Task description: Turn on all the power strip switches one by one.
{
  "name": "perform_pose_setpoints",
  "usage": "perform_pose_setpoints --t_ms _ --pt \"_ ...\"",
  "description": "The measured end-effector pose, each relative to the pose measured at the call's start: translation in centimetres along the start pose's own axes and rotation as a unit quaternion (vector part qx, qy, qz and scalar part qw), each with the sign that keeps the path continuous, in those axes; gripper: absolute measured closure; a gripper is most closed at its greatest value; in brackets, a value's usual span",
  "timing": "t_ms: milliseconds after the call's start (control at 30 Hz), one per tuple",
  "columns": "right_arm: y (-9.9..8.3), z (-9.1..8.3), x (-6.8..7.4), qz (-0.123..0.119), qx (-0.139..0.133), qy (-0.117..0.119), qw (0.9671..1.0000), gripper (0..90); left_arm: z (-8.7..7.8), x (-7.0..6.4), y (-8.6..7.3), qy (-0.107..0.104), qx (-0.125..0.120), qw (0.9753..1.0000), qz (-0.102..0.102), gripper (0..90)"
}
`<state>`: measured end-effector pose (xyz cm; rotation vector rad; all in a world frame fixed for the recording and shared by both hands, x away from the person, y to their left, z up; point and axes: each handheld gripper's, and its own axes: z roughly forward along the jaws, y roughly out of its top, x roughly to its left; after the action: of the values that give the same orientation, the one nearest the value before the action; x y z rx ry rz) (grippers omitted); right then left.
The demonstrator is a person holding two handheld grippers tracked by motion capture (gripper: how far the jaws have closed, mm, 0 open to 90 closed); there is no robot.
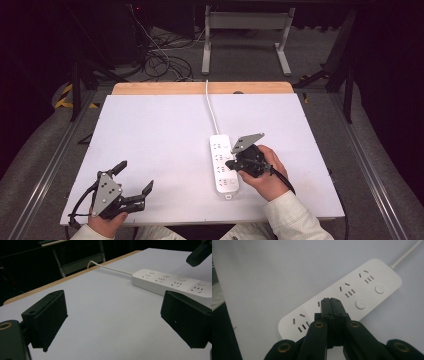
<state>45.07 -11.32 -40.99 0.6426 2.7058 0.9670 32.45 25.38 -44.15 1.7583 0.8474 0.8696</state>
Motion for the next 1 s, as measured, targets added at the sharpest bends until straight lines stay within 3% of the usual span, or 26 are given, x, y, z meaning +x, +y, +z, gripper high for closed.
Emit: perform_pose_setpoints --t_ms 267,600,1000 --pt "0.1 1.5 -1.3 0.009 0.012 -0.004 0.9999 90.0 0.0 0.0 0.0 0.0 0.001 1.0 0.0 7.4" --pt "-0.3 2.8 -1.7 0.015 0.039 -0.002 0.9991 90.0 0.0 0.0 0.0 -0.001 -0.001 1.0 0.0 7.3" --pt "-0.5 3.3 -1.6 0.016 0.054 0.001 0.9984 90.0 -0.1 0.0 0.0 -0.001 -0.001 1.0 -0.001 7.4"
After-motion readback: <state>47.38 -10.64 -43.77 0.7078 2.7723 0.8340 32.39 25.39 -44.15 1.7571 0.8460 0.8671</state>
